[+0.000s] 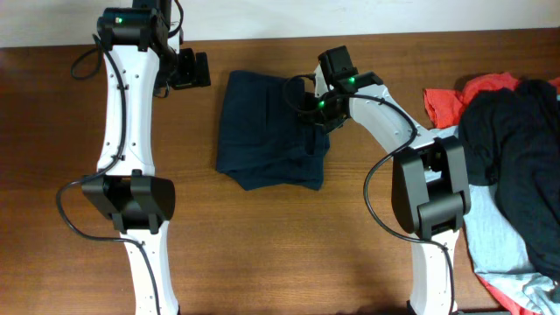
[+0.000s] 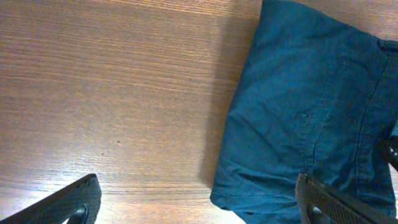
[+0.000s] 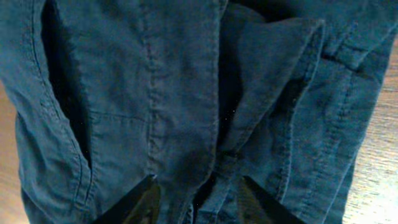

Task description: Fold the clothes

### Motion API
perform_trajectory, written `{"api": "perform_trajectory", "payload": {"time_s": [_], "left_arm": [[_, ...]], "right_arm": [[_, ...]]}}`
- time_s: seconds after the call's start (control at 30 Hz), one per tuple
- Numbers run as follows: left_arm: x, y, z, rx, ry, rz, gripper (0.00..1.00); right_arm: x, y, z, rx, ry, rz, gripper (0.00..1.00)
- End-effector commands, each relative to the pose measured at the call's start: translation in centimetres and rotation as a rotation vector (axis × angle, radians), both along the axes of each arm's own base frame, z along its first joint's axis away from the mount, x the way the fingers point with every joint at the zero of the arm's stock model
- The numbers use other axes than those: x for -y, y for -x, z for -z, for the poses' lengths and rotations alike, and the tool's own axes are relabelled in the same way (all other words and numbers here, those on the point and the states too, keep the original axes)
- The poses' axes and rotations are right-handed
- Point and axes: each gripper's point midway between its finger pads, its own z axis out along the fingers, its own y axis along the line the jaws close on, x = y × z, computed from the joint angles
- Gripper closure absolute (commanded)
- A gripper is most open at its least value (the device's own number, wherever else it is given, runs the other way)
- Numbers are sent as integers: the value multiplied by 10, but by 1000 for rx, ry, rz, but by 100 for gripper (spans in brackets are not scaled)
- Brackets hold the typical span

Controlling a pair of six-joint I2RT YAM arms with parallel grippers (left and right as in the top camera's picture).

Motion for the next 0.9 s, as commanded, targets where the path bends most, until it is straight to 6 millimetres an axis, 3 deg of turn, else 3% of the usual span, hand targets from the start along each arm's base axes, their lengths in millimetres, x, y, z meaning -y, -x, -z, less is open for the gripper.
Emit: {"api": "perform_trajectory", "payload": {"time_s": [0.0, 0.1, 0.43, 0.47, 0.53, 0.7, 0.87], "left_arm": [[1, 1, 2, -8, -2, -3, 1], [1, 1, 2, -8, -2, -3, 1], [1, 1, 2, -8, -2, -3, 1], [1, 1, 2, -8, -2, -3, 1], [1, 1, 2, -8, -2, -3, 1], [1, 1, 2, -8, -2, -3, 1], [1, 1, 2, -8, -2, -3, 1]], "right_arm": [[-5, 2, 6, -12, 14, 25, 59], [-6, 2, 5, -11, 10, 27, 66], [-14, 4, 5, -23, 1, 44, 67], [-15, 4, 5, -21, -1, 45, 71], [-18, 3, 4, -12, -4, 40, 96], [-13, 5, 2, -9, 8, 19, 96], [0, 12, -21, 2, 27, -9, 96]]}}
